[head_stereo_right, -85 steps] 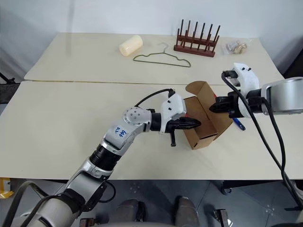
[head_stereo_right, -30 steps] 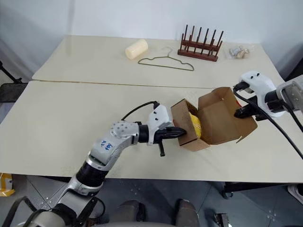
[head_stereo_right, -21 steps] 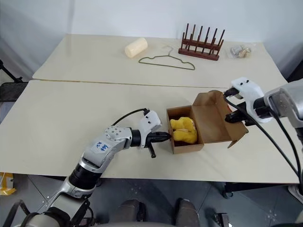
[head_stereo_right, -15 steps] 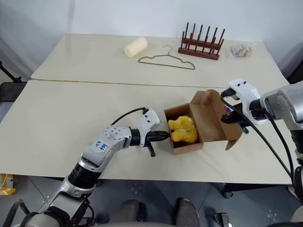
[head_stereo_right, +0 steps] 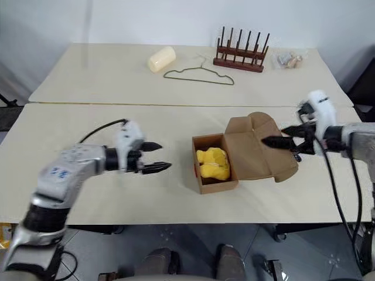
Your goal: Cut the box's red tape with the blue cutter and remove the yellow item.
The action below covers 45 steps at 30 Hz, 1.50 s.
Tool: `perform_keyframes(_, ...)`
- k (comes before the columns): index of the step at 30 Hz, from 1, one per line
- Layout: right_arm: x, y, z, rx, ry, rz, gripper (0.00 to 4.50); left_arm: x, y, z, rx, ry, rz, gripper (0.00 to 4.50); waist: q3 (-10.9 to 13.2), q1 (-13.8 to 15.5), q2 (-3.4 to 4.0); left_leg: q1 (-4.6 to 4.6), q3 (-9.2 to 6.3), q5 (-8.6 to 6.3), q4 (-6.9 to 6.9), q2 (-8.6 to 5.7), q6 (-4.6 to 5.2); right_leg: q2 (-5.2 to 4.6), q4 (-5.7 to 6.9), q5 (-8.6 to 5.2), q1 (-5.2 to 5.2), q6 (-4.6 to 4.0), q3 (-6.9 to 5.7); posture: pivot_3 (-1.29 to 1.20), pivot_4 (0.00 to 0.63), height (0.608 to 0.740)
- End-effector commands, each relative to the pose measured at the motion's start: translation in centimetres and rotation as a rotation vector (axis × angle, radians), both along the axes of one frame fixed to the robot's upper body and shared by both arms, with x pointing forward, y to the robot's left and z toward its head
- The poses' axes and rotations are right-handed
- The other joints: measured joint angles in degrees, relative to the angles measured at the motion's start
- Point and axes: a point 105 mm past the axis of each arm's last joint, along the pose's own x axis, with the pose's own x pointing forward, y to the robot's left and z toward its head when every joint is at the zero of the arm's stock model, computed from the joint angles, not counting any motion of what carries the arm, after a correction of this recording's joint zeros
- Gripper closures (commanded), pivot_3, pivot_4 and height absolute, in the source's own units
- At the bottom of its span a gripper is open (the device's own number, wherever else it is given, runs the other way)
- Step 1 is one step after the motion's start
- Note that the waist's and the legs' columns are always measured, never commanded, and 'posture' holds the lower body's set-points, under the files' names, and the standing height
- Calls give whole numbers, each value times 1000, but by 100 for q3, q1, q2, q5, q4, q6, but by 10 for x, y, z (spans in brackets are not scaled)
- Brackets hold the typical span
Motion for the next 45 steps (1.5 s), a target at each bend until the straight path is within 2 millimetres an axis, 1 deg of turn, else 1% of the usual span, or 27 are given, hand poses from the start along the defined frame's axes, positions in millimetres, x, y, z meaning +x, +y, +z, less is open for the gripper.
perform_keyframes(1,-13,-8,43,46,-301,148,0,-18,35,17,-76,-129,-28,50,1,0,0,1,0,0,0,1,0,1,-2,0,0,0,0,0,150,740)
perform_keyframes(2,-19,-7,51,74,-401,213,0,-24,49,17,-98,-144,-12,50,1,-3,-1,0,2,0,2,2,0,2,-4,0,0,0,1,0,150,740)
perform_keyframes(3,-25,-5,57,114,-458,277,0,-31,61,19,-132,-155,4,50,3,-13,1,1,6,0,0,3,0,4,-9,0,1,0,2,0,150,740)
perform_keyframes(4,-31,-2,59,122,-490,342,0,-35,78,19,-149,-157,48,50,4,-18,0,1,7,0,3,5,0,5,-9,0,2,0,2,0,150,740)
perform_keyframes(6,-44,7,56,122,-496,460,0,-52,103,12,-84,-123,73,50,5,-41,1,3,7,0,7,8,0,7,-8,0,4,0,3,0,150,740)
perform_keyframes(8,-52,12,50,72,-519,518,0,-61,119,15,-57,-96,106,50,5,-54,1,5,6,-2,6,12,-3,9,-5,0,4,-1,3,0,150,740)
perform_keyframes(10,-59,16,42,23,-529,560,0,-66,129,18,-55,-84,130,50,8,10,3,4,4,-2,9,11,-3,8,-5,0,5,-1,4,0,150,740)
perform_keyframes(12,-69,17,29,-51,-541,608,0,-70,147,16,-31,-68,179,50,8,42,3,4,3,-2,16,9,-3,5,-5,0,10,-1,7,0,150,740)
perform_keyframes(13,-71,16,27,-48,-551,591,0,-70,149,18,-37,-53,178,50,8,41,5,6,0,-3,16,9,-3,4,-5,0,13,-1,6,0,150,740)
perform_keyframes(15,-77,17,20,-99,-555,624,0,-61,131,31,-51,-90,105,50,9,49,5,8,0,-3,15,9,-4,4,-3,0,13,-1,5,0,150,740)
perform_keyframes(16,-79,18,19,-113,-564,630,0,-54,114,38,-68,-82,51,50,10,61,6,10,1,-3,16,8,-4,4,1,0,13,-1,7,0,150,740)
perform_keyframes(18,-81,19,20,-115,-585,621,0,-43,76,50,-40,-65,-97,50,11,104,6,8,-7,-2,25,6,-3,4,9,0,17,-1,7,0,150,740)
perform_keyframes(19,-82,20,21,-113,-590,617,0,-37,57,55,-28,-30,-162,50,11,128,5,9,-12,-2,33,5,-3,3,16,0,21,-2,7,0,150,740)
perform_keyframes(20,-83,21,21,-117,-591,622,0,-34,39,58,16,-1,-235,50,11,127,5,10,-12,-2,37,3,-2,3,20,0,25,-2,9,0,150,740)
perform_keyframes(22,-85,24,20,-115,-585,630,0,-29,10,64,89,23,-350,50,10,94,4,13,-9,-1,39,0,-2,4,27,1,23,-2,15,0,150,740)
perform_keyframes(23,-86,26,20,-112,-587,632,0,-23,-13,70,98,38,-418,50,10,76,5,18,-4,-1,35,-2,-2,5,30,1,23,-2,16,0,150,740)
perform_keyframes(24,-86,28,22,-100,-590,620,0,-5,-41,71,151,68,-416,50,7,11,12,19,-2,-1,30,-2,-2,5,33,1,21,-2,15,0,150,740)
perform_keyframes(25,-88,30,22,-93,-590,610,0,8,-66,73,207,78,-409,50,13,-30,3,30,12,-2,13,-1,-3,5,32,0,14,-2,24,0,150,740)
perform_keyframes(26,-88,31,22,-89,-590,603,0,14,-83,74,257,87,-415,50,38,116,-34,75,32,1,-34,-2,-11,8,34,-6,28,-8,29,0,150,740)
perform_keyframes(27,-89,32,21,-84,-588,590,0,16,-101,72,309,102,-454,50,39,145,-36,50,13,23,-9,-3,-12,17,19,-7,30,-10,29,0,150,740)
perform_keyframes(28,-90,33,20,-81,-591,581,0,19,-115,71,356,91,-488,50,38,169,-35,49,16,20,0,-5,-8,17,21,-5,30,-8,40,0,150,740)
perform_keyframes(32,-93,38,18,-55,-599,549,0,27,-144,68,461,55,-547,50,39,71,-35,58,51,3,-16,-5,0,17,7,-4,21,-3,65,0,150,740)
perform_keyframes(35,-98,44,17,-34,-603,531,0,38,-149,55,591,26,-559,50,39,36,-35,59,51,6,-36,2,-5,23,12,-5,8,-5,63,0,150,740)
perform_keyframes(37,-101,48,18,-16,-611,519,0,40,-154,48,603,57,-572,50,39,45,-35,60,53,7,-40,2,-6,24,10,-5,6,-6,65,0,150,740)
perform_keyframes(42,-106,55,16,-1,-610,499,0,38,-164,34,622,111,-631,50,41,86,-38,57,52,6,-33,1,-5,23,6,-5,6,-6,69,0,150,740)
perform_keyframes(45,-108,55,10,4,-604,473,0,41,-170,28,625,91,-639,656,42,131,-40,51,49,5,-25,1,-2,22,3,-5,6,-6,68,0,150,740)
